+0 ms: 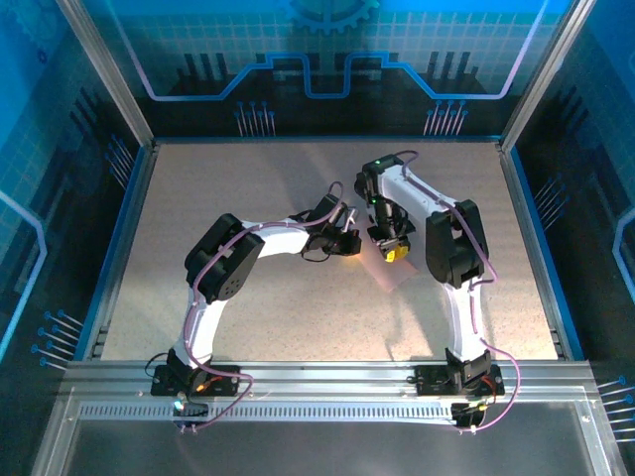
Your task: Place the letter into the envelope and seal it
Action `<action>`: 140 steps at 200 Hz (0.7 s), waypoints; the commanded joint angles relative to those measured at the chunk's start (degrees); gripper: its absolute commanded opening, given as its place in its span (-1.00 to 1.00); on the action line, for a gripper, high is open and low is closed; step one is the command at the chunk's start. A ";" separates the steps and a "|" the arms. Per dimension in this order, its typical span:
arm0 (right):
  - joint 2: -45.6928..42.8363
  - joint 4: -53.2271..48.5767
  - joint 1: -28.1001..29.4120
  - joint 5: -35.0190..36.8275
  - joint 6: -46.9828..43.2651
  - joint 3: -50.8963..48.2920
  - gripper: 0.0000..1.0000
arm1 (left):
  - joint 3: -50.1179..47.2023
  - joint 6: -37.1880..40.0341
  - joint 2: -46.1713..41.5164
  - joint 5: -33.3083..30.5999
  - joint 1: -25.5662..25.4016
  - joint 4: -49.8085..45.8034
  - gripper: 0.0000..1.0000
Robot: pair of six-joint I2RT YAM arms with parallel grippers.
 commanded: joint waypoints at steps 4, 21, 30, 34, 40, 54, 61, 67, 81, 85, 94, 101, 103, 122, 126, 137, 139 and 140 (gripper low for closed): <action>3.23 0.70 -0.82 -0.61 -0.85 2.15 -1.00 | 1.41 1.64 2.04 0.23 -0.54 -3.39 -1.00; 4.13 0.49 -0.82 -1.15 -0.85 3.70 -1.00 | 1.55 1.65 2.20 0.33 -0.46 -3.45 -1.00; 4.67 0.21 -0.80 -1.49 -0.85 4.73 -1.00 | 1.64 1.65 2.32 0.27 -0.49 -3.55 -1.00; 4.90 0.12 -0.74 -1.53 -0.85 5.21 -1.00 | 1.61 1.65 2.33 0.25 -0.43 -3.53 -1.00; 5.28 0.04 -0.66 -1.68 -0.85 5.99 -1.00 | 1.70 1.65 2.40 0.26 -0.49 -3.55 -1.00; 6.42 -0.46 -0.57 -2.19 -0.85 7.86 -1.00 | 1.79 1.65 2.49 0.28 -0.47 -3.57 -1.00; 7.02 -0.58 -0.52 -2.45 -0.85 8.80 -1.00 | 1.81 1.63 2.59 0.31 -0.44 -3.59 -1.00; 7.51 -0.73 -0.39 -2.55 -0.77 9.52 -1.00 | 1.85 1.56 2.58 0.25 -0.49 -3.59 -1.00; 8.37 -0.80 -0.30 -2.77 -0.69 11.04 -1.00 | 1.81 1.60 2.60 0.33 -0.50 -3.58 -1.00; 8.58 -0.93 -0.30 -2.78 -0.70 11.45 -1.00 | 1.80 1.60 2.59 0.28 -0.52 -3.61 -1.00; 8.97 -0.81 -0.30 -3.01 -0.49 12.08 -1.00 | 1.71 1.67 2.55 0.19 -0.56 -3.66 -1.00; 9.01 -0.68 -0.27 -3.33 -0.35 12.43 -1.00 | 1.71 1.73 2.55 0.21 -0.55 -3.70 -1.00; 9.04 -0.64 -0.29 -3.39 -0.29 12.53 -1.00 | 1.65 1.78 2.58 0.13 -0.53 -3.70 -1.00; 8.89 -0.30 -0.31 -3.65 0.28 13.39 -1.00 | 1.42 1.87 2.60 0.07 -0.52 -3.82 -1.00; 8.62 -0.20 -0.30 -3.67 0.52 13.42 -1.00 | 1.36 1.87 2.59 -0.09 -0.53 -3.86 -1.00; 7.46 0.59 -0.34 -3.81 1.01 13.31 -1.00 | 1.11 1.96 2.34 -0.25 -0.58 -3.87 -1.00; 7.27 0.73 -0.31 -3.82 1.17 13.27 -1.00 | 1.11 1.88 2.33 -0.38 -0.58 -3.85 -1.00; 7.22 0.82 -0.30 -3.82 1.22 13.27 -1.00 | 1.05 1.85 2.29 -0.41 -0.54 -3.87 -1.00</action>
